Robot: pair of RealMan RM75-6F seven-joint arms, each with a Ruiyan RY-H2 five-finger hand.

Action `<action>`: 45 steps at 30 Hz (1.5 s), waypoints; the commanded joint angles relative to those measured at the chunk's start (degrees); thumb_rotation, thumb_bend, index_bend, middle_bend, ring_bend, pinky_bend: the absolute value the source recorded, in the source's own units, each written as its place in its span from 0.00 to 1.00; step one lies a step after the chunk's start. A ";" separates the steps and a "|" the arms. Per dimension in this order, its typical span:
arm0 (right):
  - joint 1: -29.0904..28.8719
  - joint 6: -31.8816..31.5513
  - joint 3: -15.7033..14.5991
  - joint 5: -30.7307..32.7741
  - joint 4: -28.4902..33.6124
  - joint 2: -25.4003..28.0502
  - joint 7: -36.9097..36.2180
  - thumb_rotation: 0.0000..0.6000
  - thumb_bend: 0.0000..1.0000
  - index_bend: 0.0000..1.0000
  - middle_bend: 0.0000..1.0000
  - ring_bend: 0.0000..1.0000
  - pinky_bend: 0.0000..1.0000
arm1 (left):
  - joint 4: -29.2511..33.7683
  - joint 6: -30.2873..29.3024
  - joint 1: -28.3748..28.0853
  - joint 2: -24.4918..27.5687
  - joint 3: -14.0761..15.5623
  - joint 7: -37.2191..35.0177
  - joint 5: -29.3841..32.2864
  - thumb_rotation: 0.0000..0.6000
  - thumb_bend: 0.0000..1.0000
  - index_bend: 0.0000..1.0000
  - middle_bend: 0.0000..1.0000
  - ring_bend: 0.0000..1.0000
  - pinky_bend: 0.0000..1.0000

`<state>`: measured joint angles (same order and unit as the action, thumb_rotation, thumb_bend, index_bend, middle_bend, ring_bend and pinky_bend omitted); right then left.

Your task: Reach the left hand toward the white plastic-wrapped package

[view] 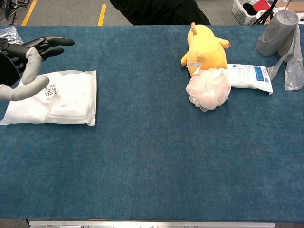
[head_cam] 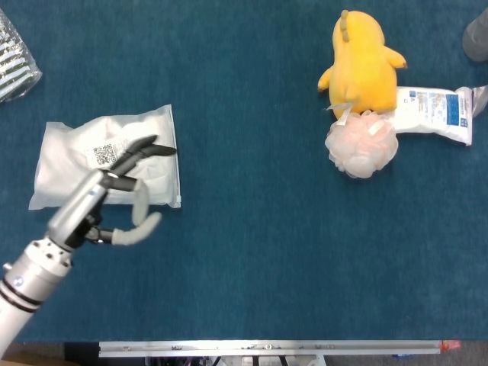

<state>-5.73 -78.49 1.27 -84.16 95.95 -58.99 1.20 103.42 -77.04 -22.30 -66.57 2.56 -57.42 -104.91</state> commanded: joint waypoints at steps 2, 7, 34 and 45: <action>0.13 -0.04 -0.04 0.15 0.03 0.05 0.08 1.00 0.16 0.10 0.12 0.00 0.02 | -2.89 -1.47 -1.65 -3.30 0.46 -1.39 -1.66 1.00 0.38 0.75 0.16 0.00 0.00; 0.17 0.06 -0.01 0.38 0.01 0.13 0.20 1.00 0.16 0.10 0.12 0.00 0.02 | -5.27 -3.07 -1.55 -6.45 0.70 0.01 -1.36 1.00 0.38 0.75 0.16 0.00 0.00; 0.18 0.43 0.13 0.96 0.34 0.29 0.94 1.00 0.16 0.10 0.12 0.00 0.02 | -14.88 -13.58 -1.16 -14.48 0.18 7.40 -3.30 1.00 0.38 0.76 0.16 0.00 0.00; 0.19 0.50 0.17 1.15 0.36 0.20 1.16 1.00 0.16 0.10 0.12 0.00 0.02 | -15.22 -14.74 -1.66 -14.73 0.93 6.90 -3.06 1.00 0.38 0.76 0.17 0.00 0.00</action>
